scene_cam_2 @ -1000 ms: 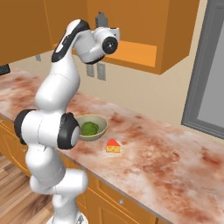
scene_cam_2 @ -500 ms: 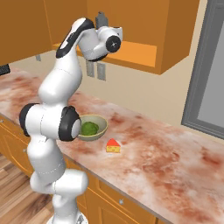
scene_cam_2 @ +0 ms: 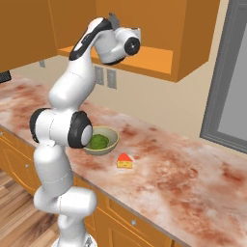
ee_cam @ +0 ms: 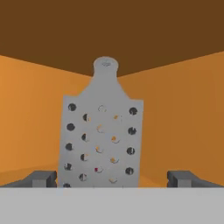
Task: Pick the cheese from the fridge and the cheese grater from the cabinet and place them next to the salad bowl.
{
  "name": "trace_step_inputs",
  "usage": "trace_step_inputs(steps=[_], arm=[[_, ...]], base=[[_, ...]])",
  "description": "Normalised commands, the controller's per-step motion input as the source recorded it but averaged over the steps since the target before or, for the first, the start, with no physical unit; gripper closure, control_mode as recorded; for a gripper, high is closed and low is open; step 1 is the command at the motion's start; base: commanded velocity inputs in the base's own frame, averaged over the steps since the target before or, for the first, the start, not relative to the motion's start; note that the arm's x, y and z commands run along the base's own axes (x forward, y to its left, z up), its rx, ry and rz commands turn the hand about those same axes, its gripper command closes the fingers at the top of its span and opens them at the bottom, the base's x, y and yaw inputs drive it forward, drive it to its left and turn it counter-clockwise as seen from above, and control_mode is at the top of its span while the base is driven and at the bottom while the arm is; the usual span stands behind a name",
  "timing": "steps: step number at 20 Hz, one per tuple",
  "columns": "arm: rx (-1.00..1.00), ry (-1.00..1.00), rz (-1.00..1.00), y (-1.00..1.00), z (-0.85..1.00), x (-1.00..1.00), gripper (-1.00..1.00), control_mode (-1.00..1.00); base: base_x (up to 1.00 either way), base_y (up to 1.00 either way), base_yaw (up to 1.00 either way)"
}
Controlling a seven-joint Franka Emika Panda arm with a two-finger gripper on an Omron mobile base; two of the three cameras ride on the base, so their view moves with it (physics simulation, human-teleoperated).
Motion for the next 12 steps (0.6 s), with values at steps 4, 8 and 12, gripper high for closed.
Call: trace_step_inputs(steps=[4,8,12], arm=[[0.0,0.0,0.06,0.38,0.01,0.0,-1.0,-1.0],[0.0,0.0,0.08,0.44,0.0,0.08,-1.0,-1.0],[0.0,0.0,0.02,0.04,0.0,0.1,-1.0,-1.0]], base=[[0.0,0.0,0.0],[0.0,0.0,0.0],[0.0,0.0,0.0]])
